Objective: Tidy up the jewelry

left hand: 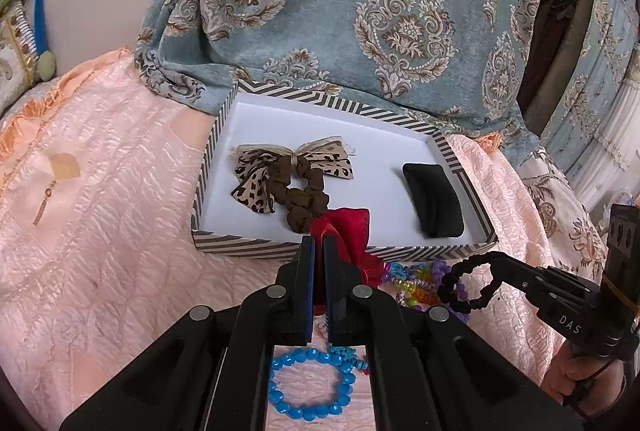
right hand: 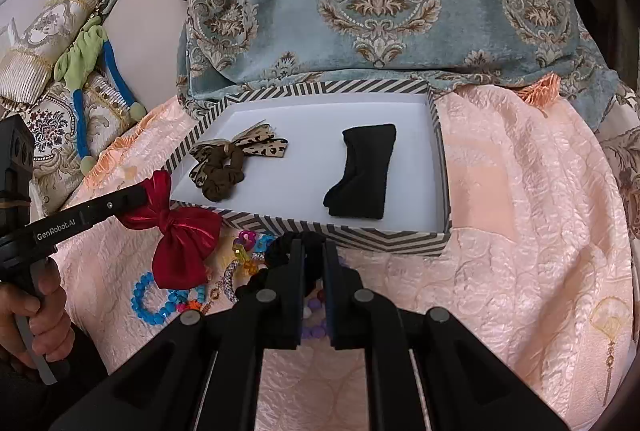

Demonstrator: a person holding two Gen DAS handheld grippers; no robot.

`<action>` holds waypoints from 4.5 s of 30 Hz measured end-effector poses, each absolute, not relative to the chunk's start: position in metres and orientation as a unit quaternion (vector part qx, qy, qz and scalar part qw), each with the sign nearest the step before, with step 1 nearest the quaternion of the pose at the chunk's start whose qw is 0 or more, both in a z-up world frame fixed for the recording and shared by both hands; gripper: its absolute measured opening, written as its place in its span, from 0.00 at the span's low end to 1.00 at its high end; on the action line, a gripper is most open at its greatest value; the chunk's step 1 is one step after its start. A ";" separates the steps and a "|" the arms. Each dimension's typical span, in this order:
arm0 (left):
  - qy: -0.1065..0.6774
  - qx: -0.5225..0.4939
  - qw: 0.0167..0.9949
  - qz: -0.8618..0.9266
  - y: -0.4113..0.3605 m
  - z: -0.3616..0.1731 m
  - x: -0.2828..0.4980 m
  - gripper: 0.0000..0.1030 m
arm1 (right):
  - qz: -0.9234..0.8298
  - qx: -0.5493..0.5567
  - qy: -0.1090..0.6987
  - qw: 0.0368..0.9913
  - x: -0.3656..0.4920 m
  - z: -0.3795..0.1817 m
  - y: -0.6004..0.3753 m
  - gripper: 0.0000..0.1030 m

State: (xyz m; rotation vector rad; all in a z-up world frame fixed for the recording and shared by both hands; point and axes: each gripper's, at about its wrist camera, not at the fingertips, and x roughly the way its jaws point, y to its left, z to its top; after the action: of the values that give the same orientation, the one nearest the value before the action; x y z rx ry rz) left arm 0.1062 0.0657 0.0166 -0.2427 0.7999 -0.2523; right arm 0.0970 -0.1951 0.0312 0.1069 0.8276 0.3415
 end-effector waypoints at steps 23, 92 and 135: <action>0.392 -0.096 0.907 -0.121 0.059 0.013 0.106 0.00 | 0.163 0.048 0.408 0.897 0.098 0.028 -0.193 0.08; 0.409 -0.208 0.888 -0.038 0.097 0.014 0.247 0.12 | 0.101 0.087 0.389 0.912 0.264 0.049 -0.211 0.39; 0.517 -0.003 0.847 -0.125 0.049 -0.038 0.074 0.13 | 0.254 -0.004 0.496 0.830 0.102 -0.008 -0.154 0.32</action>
State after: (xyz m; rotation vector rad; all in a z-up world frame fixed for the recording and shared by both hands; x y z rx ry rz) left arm 0.0736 0.0495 -0.0384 -0.0061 1.0912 -0.2646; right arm 0.1021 -0.1544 -0.0082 -0.0095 1.0518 0.5396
